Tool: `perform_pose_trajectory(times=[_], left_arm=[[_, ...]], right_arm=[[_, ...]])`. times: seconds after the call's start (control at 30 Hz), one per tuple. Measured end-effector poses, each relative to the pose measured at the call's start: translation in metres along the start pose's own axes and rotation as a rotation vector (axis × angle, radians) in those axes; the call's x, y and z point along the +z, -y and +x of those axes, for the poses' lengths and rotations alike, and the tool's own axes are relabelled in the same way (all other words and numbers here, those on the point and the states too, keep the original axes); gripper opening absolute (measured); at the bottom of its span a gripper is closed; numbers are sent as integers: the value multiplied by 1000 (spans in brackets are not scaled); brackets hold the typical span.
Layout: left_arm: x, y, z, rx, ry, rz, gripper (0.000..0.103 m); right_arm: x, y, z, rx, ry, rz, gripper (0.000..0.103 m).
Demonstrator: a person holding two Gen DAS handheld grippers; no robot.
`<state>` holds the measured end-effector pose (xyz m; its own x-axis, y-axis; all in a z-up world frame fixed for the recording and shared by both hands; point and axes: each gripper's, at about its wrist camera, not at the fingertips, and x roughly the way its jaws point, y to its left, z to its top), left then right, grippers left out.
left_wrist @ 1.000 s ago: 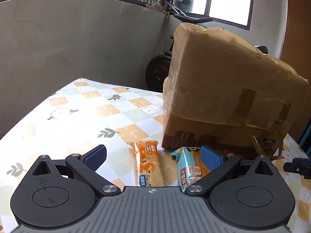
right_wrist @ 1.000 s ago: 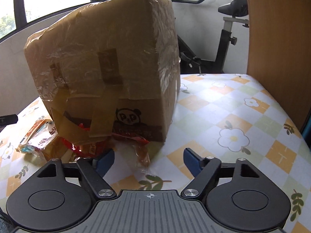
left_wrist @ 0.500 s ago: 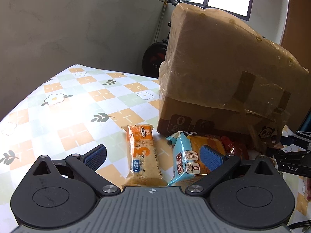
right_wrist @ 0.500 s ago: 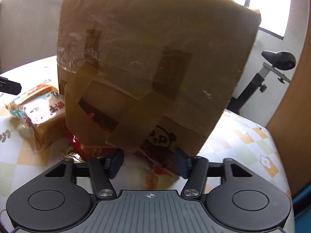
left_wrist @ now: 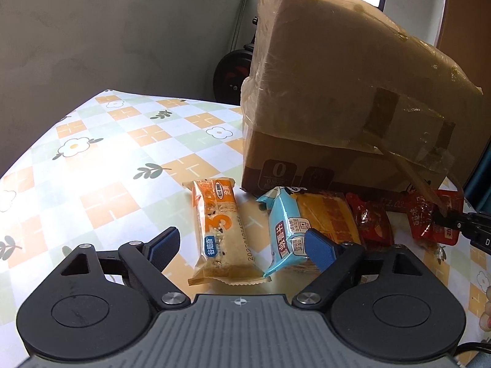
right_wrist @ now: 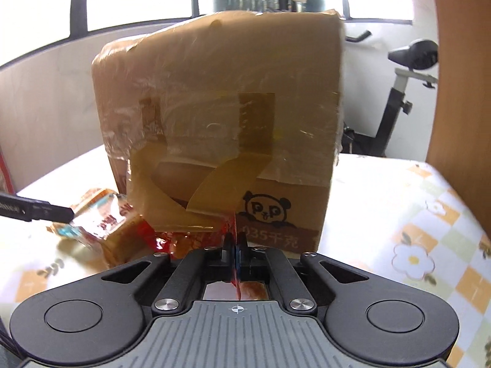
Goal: Organize snacks
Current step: 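Grasp the orange-labelled bar with the left tool while the right tool grasps a red packet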
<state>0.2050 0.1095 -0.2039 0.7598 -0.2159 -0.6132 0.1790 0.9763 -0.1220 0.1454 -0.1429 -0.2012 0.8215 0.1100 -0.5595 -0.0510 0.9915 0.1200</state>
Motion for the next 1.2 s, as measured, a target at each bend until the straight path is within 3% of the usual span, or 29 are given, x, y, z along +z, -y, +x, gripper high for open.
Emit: perform_pose_trajectory(times=[0.33,0.4,0.47,0.57,0.6,0.93,1.2], left_arm=[[12,-7,25,34,-17,-25,78],[13,-11,37,45,-48,-51,66],[13,-14,47,55,-70,-64,61],[10,-13,49,45,-58,-39,42],[9,-12,47,41,-57,-35,41],[-15,-14,2,38,-4,-53,40],[-30,-5,-26,8,39,-98,40]], right_arm=[[-11,8,-8,12,-15,123,1],[-12,9,-7,11,-13,130,1],[-12,9,-7,10,-13,134,1],[-13,10,-8,13,-14,144,1],[-13,10,-9,16,-15,150,1],[-20,17,-17,61,-36,297,1],[-23,10,-26,60,-49,292,1]])
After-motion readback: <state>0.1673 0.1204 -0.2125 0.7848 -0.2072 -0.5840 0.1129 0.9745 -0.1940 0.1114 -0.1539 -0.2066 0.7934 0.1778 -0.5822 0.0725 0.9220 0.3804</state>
